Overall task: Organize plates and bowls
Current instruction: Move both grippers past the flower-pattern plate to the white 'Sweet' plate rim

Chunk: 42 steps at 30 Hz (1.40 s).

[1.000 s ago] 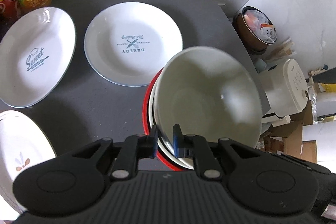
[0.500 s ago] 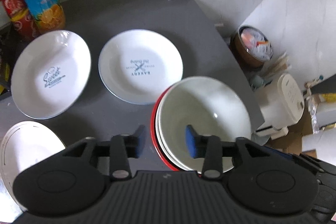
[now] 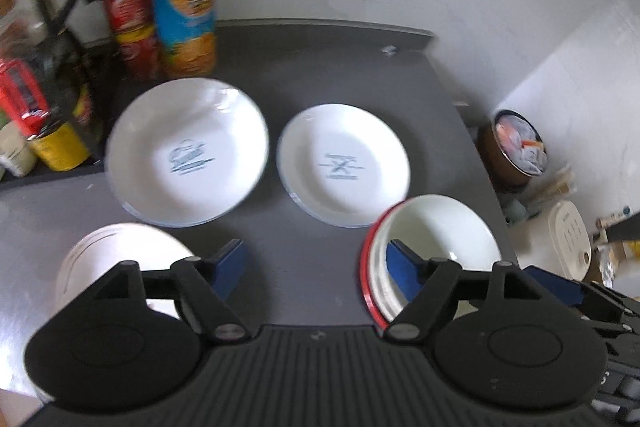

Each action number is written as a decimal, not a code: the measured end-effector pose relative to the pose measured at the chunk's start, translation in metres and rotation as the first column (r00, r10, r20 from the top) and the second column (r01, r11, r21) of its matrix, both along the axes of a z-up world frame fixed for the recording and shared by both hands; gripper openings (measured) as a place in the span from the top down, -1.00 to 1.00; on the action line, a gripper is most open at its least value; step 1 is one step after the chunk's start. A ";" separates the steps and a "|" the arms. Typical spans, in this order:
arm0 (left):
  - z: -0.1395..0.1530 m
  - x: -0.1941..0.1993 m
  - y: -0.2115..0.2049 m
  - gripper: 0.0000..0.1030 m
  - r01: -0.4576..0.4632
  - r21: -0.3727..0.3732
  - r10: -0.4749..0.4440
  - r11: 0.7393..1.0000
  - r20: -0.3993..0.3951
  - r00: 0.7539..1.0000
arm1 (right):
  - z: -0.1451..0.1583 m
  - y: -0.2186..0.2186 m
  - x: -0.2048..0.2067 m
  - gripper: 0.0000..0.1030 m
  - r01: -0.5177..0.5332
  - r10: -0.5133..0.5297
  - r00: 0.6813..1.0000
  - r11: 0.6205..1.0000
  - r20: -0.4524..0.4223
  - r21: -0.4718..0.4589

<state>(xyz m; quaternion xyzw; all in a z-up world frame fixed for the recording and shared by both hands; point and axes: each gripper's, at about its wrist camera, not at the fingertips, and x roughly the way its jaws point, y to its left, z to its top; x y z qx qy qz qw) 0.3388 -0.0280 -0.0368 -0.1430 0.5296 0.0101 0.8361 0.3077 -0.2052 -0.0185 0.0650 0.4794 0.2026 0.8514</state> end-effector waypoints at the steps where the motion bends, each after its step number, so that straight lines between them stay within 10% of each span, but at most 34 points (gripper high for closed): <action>1: 0.002 -0.003 0.006 -0.49 -0.012 -0.004 0.012 1.000 0.003 1.000 | -0.001 0.006 0.001 -0.60 -0.013 0.013 1.000 1.000 -0.002 -0.008; 24: -0.007 -0.056 0.108 -0.60 -0.217 0.041 0.220 0.975 -0.088 0.972 | -0.014 0.087 0.003 -0.60 -0.223 0.223 0.973 0.975 -0.058 0.000; 42: -0.043 -0.055 0.136 -0.60 -0.074 0.170 0.101 0.983 -0.159 0.982 | -0.052 0.126 0.023 -0.56 -0.135 0.135 0.990 0.991 -0.039 0.011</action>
